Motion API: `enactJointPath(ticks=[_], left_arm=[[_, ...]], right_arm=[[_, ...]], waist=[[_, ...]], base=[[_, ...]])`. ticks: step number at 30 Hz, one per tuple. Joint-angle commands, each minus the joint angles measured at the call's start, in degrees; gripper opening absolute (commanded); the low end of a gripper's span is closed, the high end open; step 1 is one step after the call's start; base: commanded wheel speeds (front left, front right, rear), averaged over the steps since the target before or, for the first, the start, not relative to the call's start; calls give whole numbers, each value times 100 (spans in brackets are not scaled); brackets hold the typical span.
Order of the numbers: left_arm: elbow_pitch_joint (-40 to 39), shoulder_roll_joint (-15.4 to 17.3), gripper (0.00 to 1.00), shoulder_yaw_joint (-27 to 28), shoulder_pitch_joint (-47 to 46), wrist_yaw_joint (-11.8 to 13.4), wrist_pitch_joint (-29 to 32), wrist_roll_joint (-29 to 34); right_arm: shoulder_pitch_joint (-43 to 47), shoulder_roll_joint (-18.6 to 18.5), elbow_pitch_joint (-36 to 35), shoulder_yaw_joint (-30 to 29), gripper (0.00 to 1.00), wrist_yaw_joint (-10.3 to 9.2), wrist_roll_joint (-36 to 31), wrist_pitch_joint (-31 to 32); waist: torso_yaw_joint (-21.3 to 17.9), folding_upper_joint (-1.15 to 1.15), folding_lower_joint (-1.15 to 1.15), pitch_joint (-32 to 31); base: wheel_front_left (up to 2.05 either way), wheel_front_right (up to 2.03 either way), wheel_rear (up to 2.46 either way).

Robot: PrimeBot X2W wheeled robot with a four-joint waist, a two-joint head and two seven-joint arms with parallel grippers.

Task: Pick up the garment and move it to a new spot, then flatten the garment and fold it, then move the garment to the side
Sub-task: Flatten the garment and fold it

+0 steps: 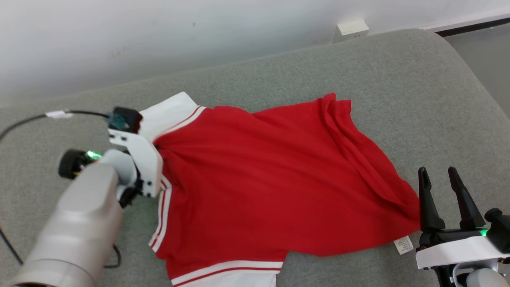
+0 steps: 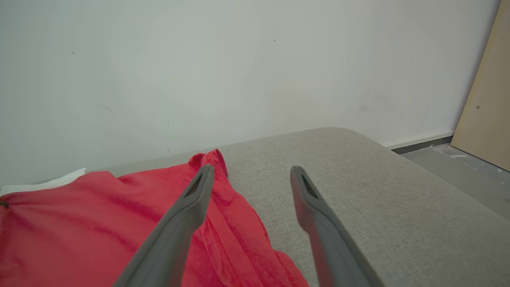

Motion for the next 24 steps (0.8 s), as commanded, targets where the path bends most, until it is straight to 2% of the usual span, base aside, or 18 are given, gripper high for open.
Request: enactJointPath(ticks=[1, 3, 4, 10, 17, 18, 19, 20, 21, 24], left_arm=[[-115, 199, 0, -51, -164, 15, -53, -92], [-287, 444, 0, -177, -300, 14, -97, -161], [-287, 444, 0, -177, -300, 14, -97, -161], [-554, 1204, 0, -488, -675, 12, -112, -366], [-322, 1683, 0, -514, -952, 11, -195, -454], [-274, 1683, 4, -530, -950, 11, -179, -475], [-248, 1669, 38, -531, -951, 11, -169, -522], [-225, 1655, 89, -530, -928, 11, -196, -560], [-209, 1623, 100, -527, -883, 11, -231, -629], [-221, 1505, 100, -581, -769, 11, -339, -742]], right_arm=[[-31, 9, -45, -13, 100, -1, -34, -16], [-32, 23, -106, -37, 100, -1, -23, -16], [-32, 23, -106, -37, 100, -1, -23, -16], [-106, 141, -246, -16, 100, -1, 42, -16], [-139, 220, -262, 12, 100, -1, 53, -16], [-146, 230, -250, 14, 100, -1, 56, -16], [-148, 236, -238, 9, 100, -1, 59, -16], [-143, 243, -225, 4, 100, -1, 62, -16], [-137, 251, -207, 6, 100, -1, 70, -16], [-146, 261, -186, 89, 100, -1, 79, -16]], waist=[[-27, 0, 0, 45], [-62, 0, 0, 113], [-62, 0, 0, 113], [-261, 0, 0, 415], [-522, 0, 0, 582], [-541, 0, 0, 578], [-550, 0, 0, 572], [-550, 0, 0, 562], [-533, 0, 0, 544], [-425, 0, 0, 448]], base=[[0, 0, 0], [0, 0, 0], [0, 0, 0], [0, 0, 0], [0, 0, 0], [0, 0, 0], [0, 0, 0], [0, 0, 0], [0, 0, 0], [0, 0, 0]])
